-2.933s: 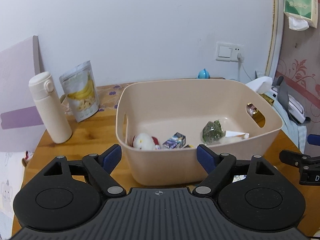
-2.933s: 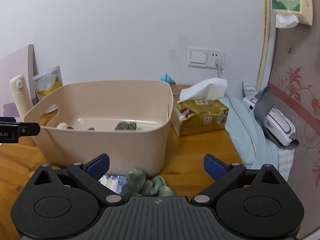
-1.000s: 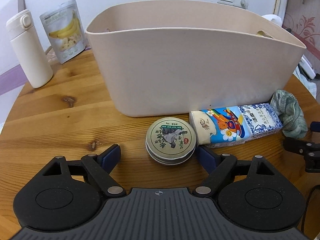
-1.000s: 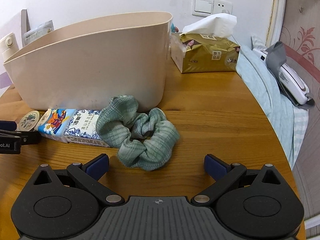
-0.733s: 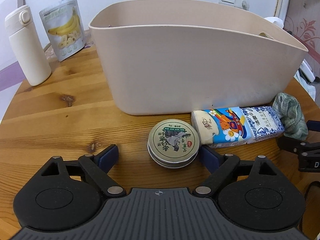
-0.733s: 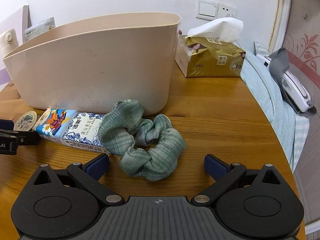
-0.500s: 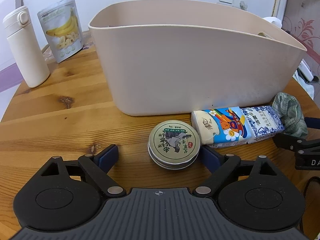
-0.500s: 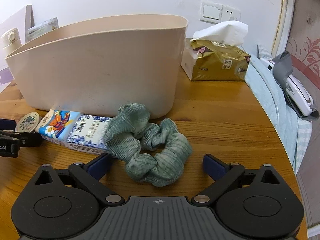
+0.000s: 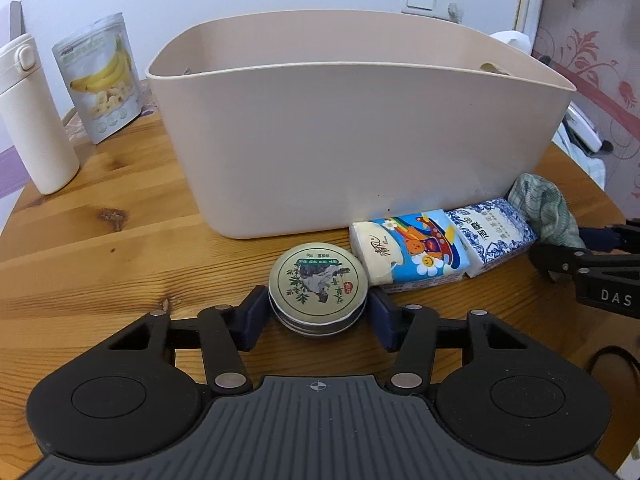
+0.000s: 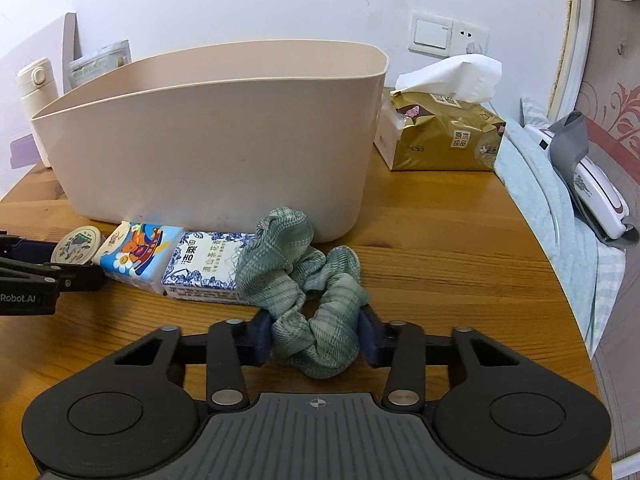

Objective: Organize objects
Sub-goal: 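Grasp the green scrunchie with the right tool while the left tool grasps the round tin, then carry the scrunchie and tin up over the beige bin with both tools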

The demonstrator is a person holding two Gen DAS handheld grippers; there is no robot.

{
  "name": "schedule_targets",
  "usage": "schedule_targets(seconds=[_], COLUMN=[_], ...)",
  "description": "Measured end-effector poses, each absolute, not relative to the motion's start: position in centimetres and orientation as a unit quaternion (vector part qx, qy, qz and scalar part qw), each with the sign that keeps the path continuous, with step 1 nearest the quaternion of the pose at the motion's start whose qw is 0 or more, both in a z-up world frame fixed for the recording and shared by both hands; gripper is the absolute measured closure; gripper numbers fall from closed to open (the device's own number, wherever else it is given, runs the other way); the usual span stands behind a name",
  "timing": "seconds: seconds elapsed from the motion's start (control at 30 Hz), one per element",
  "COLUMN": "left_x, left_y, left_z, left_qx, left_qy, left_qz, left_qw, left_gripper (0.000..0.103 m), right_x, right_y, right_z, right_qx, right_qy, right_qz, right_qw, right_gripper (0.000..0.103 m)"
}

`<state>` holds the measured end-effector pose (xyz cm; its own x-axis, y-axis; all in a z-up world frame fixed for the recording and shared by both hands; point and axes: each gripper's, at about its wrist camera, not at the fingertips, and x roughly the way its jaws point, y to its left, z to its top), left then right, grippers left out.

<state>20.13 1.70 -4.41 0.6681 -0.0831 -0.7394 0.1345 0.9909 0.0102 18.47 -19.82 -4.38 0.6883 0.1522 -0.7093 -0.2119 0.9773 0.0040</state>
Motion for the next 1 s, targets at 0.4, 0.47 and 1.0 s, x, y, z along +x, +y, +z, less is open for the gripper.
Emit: schedule_targets(seconds=[0.4, 0.47, 1.0], left_x=[19.0, 18.7, 16.4], left_y=[2.1, 2.2, 2.6], left_z=[-4.3, -4.3, -0.8], left_qx=[0.027, 0.026, 0.031], left_qy=[0.404, 0.403, 0.361], left_qz=[-0.063, -0.065, -0.063], left_qw=[0.912, 0.912, 0.930], left_gripper=[0.049, 0.049, 0.049], right_x=[16.9, 16.7, 14.6], right_y=[-20.4, -20.4, -20.8], right_z=[-4.0, -3.8, -0.5], right_qx=[-0.033, -0.034, -0.025], right_qy=[0.382, 0.378, 0.335], right_qz=[0.094, 0.094, 0.096], right_qw=[0.919, 0.920, 0.937], right_gripper=[0.077, 0.077, 0.078])
